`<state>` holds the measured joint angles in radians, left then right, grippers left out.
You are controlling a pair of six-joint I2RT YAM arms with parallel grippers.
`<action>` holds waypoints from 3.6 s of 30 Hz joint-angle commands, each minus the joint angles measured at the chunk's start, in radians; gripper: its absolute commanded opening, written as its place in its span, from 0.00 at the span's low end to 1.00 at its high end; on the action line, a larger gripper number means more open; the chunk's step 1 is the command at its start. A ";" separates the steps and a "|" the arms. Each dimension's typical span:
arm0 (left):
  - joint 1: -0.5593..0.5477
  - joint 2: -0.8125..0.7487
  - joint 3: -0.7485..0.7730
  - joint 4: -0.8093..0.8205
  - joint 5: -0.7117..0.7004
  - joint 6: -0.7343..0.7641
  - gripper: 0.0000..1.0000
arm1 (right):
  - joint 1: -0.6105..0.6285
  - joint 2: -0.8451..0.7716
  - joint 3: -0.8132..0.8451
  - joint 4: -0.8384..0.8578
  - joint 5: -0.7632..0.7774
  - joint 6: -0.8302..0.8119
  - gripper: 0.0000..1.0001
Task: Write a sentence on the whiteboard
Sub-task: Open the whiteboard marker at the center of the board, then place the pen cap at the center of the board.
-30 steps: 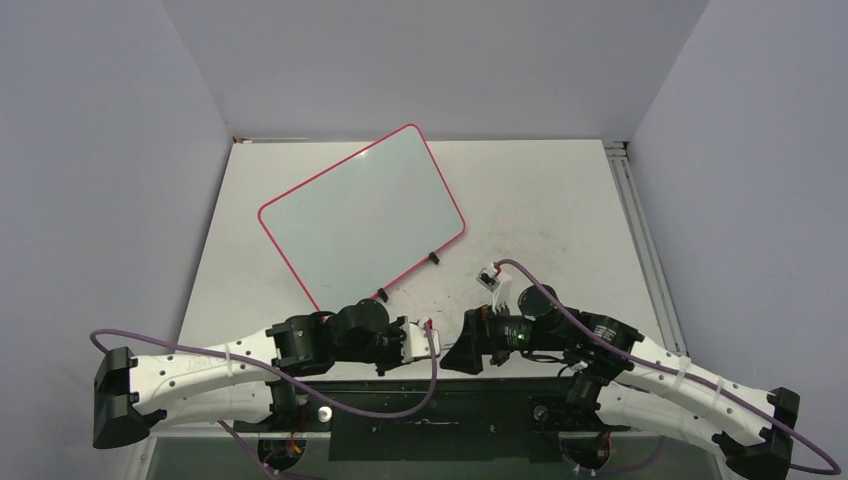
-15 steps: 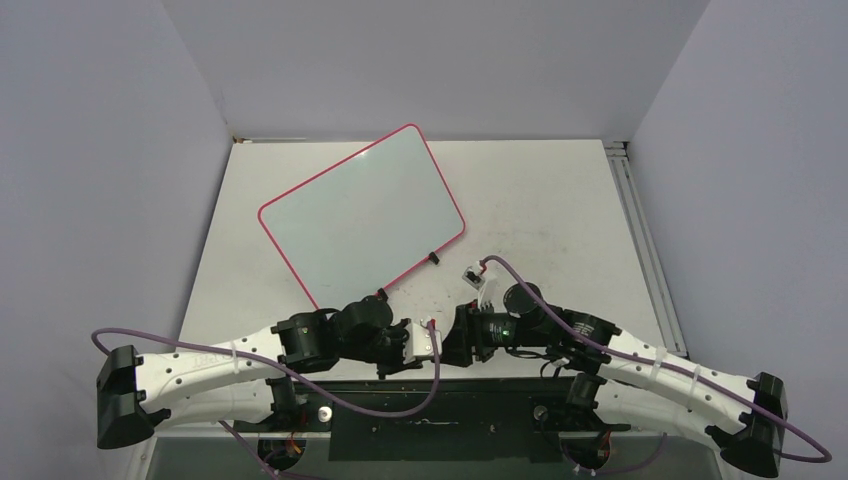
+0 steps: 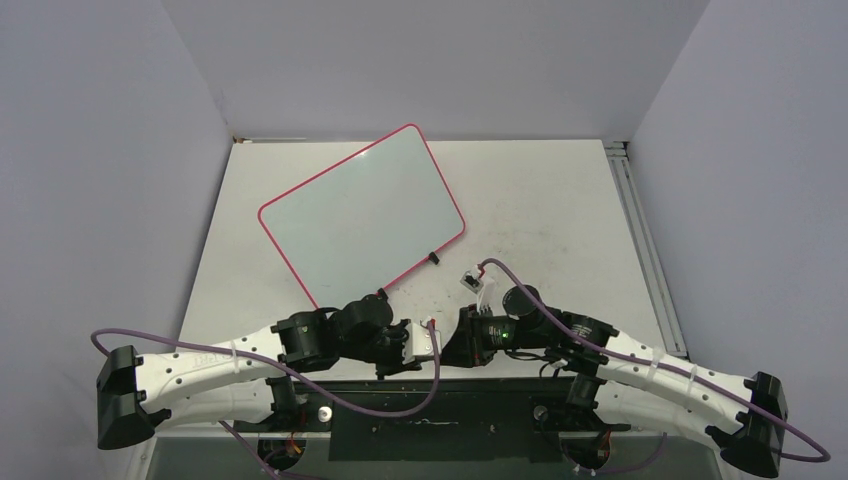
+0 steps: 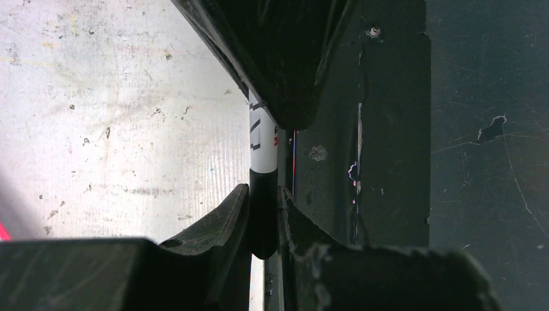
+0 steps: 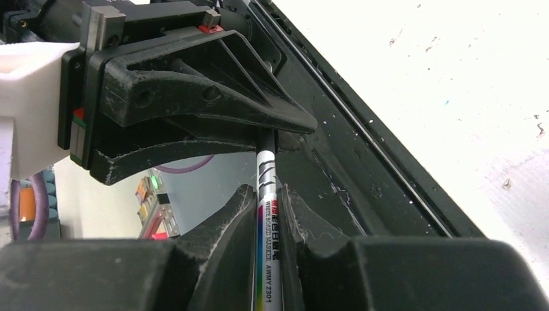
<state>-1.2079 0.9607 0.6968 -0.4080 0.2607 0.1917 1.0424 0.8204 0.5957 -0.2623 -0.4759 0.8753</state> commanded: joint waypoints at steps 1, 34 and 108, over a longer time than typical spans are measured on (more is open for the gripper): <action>0.007 0.003 0.053 0.021 0.017 -0.006 0.00 | 0.010 -0.027 0.012 0.045 0.019 -0.009 0.09; 0.030 -0.107 -0.089 0.149 -0.275 0.004 0.00 | 0.002 -0.109 0.602 -0.747 0.317 -0.398 0.05; 0.069 0.363 0.048 0.107 -0.999 -1.081 0.66 | -0.417 -0.222 0.064 -0.041 0.732 -0.353 0.05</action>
<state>-1.1740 1.3239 0.7715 -0.2226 -0.5865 -0.7071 0.6308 0.5980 0.6247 -0.3305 0.2764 0.5167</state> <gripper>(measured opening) 0.663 0.153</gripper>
